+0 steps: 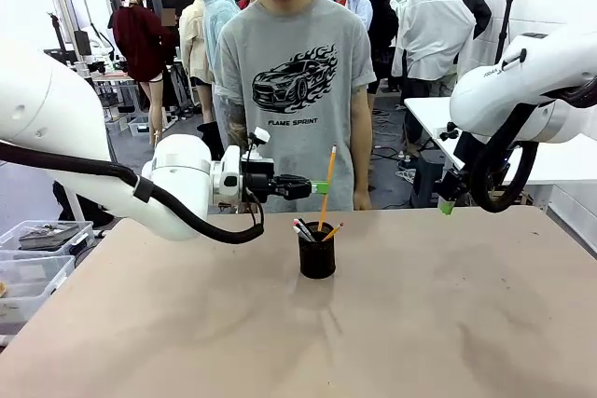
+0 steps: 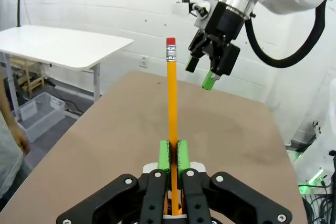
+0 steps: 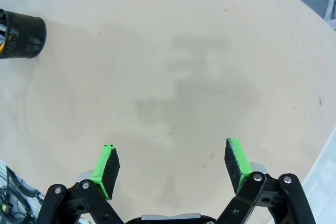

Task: Place the pens into the pen holder.
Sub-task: Pick up a writing instrument from the table and place it into the Pen holder.

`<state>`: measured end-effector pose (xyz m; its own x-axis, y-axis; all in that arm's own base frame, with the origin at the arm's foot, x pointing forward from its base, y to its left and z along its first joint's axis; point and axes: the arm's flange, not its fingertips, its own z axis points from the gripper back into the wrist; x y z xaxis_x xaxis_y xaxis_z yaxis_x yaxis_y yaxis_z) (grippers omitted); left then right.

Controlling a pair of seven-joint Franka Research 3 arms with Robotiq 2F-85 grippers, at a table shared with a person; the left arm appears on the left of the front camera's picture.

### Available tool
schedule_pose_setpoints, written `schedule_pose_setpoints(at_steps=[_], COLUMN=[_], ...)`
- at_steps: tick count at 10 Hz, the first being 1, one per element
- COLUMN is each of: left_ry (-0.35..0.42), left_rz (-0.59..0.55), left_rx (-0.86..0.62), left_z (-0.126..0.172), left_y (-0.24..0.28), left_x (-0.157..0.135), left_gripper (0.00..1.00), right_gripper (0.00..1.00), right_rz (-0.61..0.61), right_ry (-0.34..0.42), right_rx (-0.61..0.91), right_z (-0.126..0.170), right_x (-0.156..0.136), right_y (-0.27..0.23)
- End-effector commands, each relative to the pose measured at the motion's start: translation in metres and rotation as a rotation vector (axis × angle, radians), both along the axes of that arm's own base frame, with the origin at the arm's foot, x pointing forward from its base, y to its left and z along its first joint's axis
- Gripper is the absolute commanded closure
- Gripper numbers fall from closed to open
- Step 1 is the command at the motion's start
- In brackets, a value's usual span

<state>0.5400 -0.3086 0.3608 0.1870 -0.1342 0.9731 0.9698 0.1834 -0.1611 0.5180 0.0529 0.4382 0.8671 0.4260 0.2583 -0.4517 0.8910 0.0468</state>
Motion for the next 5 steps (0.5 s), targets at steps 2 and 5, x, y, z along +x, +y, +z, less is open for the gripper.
schedule_pose_setpoints(at_steps=[2,5], left_ry=[-0.055,-0.063], left_rz=[0.000,0.027], left_rx=[0.029,0.064], left_z=[-0.016,-0.030], left_y=[-0.011,-0.014], left_x=[0.012,0.018], left_gripper=[1.00,1.00], right_gripper=[0.00,0.00], right_rz=[0.000,0.000], right_ry=[-0.012,-0.012], right_rx=[-0.003,-0.003], right_z=[-0.001,-0.001], right_x=[0.001,0.001], right_y=[0.000,0.000])
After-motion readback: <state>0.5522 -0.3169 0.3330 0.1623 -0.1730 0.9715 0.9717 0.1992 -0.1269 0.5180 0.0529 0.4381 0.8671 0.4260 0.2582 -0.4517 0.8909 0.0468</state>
